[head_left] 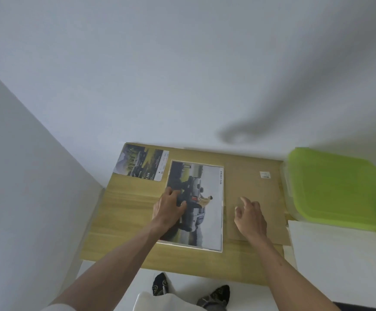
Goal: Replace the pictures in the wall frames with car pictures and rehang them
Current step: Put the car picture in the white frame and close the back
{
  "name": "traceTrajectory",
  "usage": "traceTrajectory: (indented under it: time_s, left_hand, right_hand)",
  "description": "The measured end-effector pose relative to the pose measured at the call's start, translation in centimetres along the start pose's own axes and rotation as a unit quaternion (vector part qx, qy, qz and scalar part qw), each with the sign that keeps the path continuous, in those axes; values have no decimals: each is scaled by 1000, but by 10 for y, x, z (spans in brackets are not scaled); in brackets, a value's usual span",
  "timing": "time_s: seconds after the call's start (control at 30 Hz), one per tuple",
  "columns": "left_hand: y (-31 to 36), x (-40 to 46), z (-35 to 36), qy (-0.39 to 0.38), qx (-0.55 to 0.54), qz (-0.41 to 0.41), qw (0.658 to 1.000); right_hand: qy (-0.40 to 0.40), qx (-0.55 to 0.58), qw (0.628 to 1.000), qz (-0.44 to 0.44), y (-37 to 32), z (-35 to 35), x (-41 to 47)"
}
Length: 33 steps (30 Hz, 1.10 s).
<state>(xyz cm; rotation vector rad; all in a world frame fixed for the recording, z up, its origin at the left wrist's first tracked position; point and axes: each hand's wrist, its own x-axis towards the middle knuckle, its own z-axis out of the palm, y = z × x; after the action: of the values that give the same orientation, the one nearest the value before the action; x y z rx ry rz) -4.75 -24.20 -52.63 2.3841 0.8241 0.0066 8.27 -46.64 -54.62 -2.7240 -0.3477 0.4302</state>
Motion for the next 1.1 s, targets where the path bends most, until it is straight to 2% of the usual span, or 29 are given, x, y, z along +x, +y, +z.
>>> traceTrajectory:
  time_s: [0.07, 0.17, 0.27, 0.33, 0.57, 0.7, 0.97, 1.1]
  left_hand:
    - [37, 0, 18, -22, -39, 23, 999]
    - [89, -3, 59, -95, -87, 50, 990]
    - [130, -11, 95, -152, -107, 14, 982]
    - [145, -14, 112, -162, -111, -28, 980]
    - [169, -15, 129, -143, -75, -118, 980]
    - [175, -12, 130, -118, -130, -178, 968]
    - [189, -2, 123, -68, -259, -295, 917]
    - [173, 9, 115, -32, -256, -294, 920]
  right_hand:
    - [1, -10, 999, 32, 21, -13, 5]
    - [-4, -37, 996, 80, 57, -28, 9]
    - [-25, -59, 992, 111, 84, -39, 11]
    - [-38, -61, 991, 117, 94, -43, 12]
    - [-43, -38, 991, 121, 101, -45, 21]
    - [-49, 37, 986, 153, 104, -45, 27]
    - [-31, 148, 963, 225, 116, -44, 27]
    - [-31, 180, 958, 221, 116, -47, 28]
